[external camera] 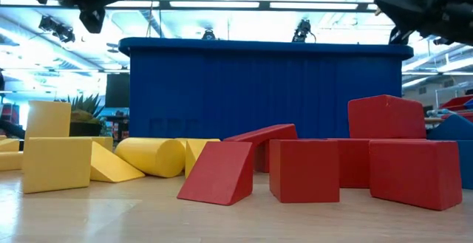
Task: Sort blocks
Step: Return to Home Position
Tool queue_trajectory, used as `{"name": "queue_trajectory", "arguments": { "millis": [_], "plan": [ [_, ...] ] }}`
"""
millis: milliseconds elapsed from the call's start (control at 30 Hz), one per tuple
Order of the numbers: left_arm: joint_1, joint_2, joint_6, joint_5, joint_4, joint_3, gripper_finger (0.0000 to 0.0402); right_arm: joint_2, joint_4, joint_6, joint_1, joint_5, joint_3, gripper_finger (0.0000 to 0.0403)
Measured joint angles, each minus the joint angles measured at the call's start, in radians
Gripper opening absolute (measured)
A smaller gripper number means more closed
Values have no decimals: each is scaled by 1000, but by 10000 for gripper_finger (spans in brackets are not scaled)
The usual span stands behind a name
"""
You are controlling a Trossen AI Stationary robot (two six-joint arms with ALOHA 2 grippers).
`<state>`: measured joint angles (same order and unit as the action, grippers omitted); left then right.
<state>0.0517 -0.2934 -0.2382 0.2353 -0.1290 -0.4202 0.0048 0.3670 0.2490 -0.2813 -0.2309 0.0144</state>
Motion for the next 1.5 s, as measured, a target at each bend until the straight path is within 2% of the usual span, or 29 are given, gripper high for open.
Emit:
{"name": "queue_trajectory", "arguments": {
  "millis": [100,200,367,433,600,833,1067,1200,1500],
  "plan": [
    [2,-10,-4,-22,1,0,23,0,67,66,0,-3,0,0],
    [3,-16,86,-117,51,48,23,0,87,102,0,-22,0,0],
    [1,30,88,-136,166,181,23,0,69,128,0,-242,0,2],
    [1,55,76,-142,209,229,23,0,42,138,0,-275,1,2],
    [1,113,66,-143,270,310,23,-3,-26,106,0,-229,9,2],
    [1,164,74,-143,298,357,23,-4,-105,3,-7,-89,11,3],
    [1,170,92,-143,304,361,23,-3,-130,-96,-9,-56,7,1],
    [1,170,99,-143,299,361,23,-3,-130,-100,-9,19,2,4],
    [1,170,101,-143,363,361,23,0,-124,-53,-1,41,28,1]
  ]
}}
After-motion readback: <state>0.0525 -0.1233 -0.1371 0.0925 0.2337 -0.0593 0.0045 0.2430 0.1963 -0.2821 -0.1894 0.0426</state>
